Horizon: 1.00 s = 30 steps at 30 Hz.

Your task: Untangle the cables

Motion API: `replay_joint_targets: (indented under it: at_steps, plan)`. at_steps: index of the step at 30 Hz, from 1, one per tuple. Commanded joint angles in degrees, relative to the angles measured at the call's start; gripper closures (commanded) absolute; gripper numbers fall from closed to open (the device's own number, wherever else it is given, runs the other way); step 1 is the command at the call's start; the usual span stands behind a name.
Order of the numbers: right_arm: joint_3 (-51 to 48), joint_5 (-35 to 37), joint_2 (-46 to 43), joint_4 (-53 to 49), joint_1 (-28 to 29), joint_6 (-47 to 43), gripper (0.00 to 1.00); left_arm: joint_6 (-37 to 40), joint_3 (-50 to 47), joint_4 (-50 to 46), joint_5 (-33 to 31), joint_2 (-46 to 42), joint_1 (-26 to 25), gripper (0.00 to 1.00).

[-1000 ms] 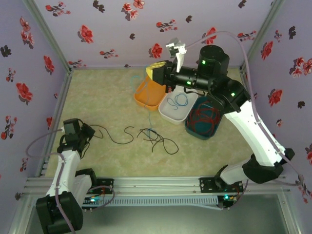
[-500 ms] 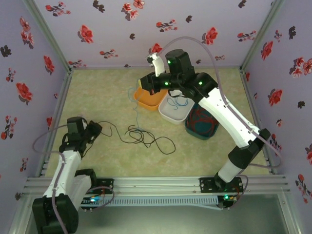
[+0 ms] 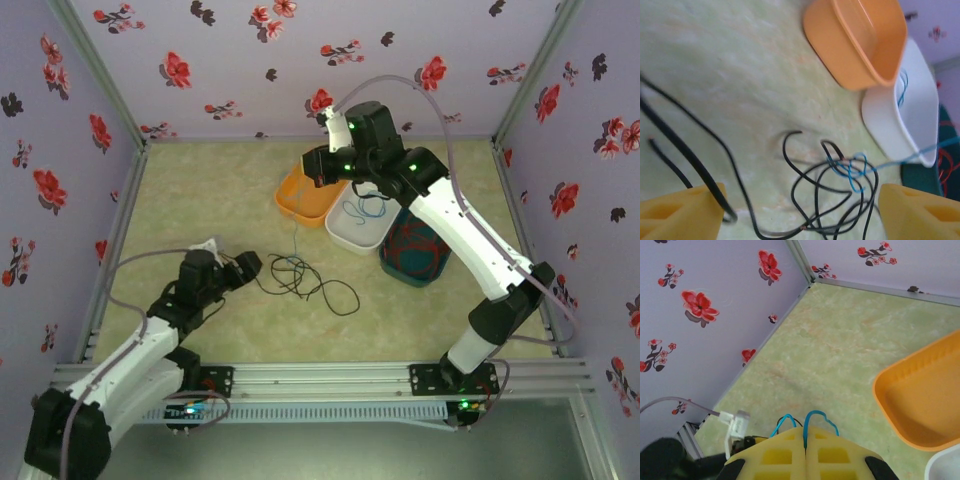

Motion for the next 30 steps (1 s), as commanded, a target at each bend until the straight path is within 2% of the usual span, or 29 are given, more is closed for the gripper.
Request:
replay_joint_targets:
  at_steps: [1, 7, 16, 19, 22, 30]
  plan:
    - [-0.19, 0.92, -0.86, 2.79, -0.50, 2.42, 1.00, 3.23, -0.01, 9.28, -7.56, 5.69, -6.71, 0.14]
    - [-0.02, 0.33, -0.76, 3.63, -0.78, 3.89, 1.00, 11.40, 6.94, 11.64, -14.00, 19.38, -16.32, 0.02]
    - [0.11, -3.33, -0.59, 5.48, -0.81, 6.31, 1.00, 10.54, 12.78, 13.97, -16.83, 33.89, -18.17, 0.02]
    - [0.97, -3.78, -0.65, 5.08, -0.87, 6.35, 1.00, 10.21, 14.36, 11.46, -17.41, 36.53, -18.16, 0.07]
    - [2.72, -4.12, -0.52, 4.21, -0.87, 5.75, 1.00, 9.93, 16.63, 6.49, -18.71, 39.36, -18.18, 0.18]
    - [11.48, -2.48, -1.67, -2.06, -0.95, 1.21, 1.00, 4.01, 18.07, -2.07, -22.26, 43.62, -16.72, 0.61]
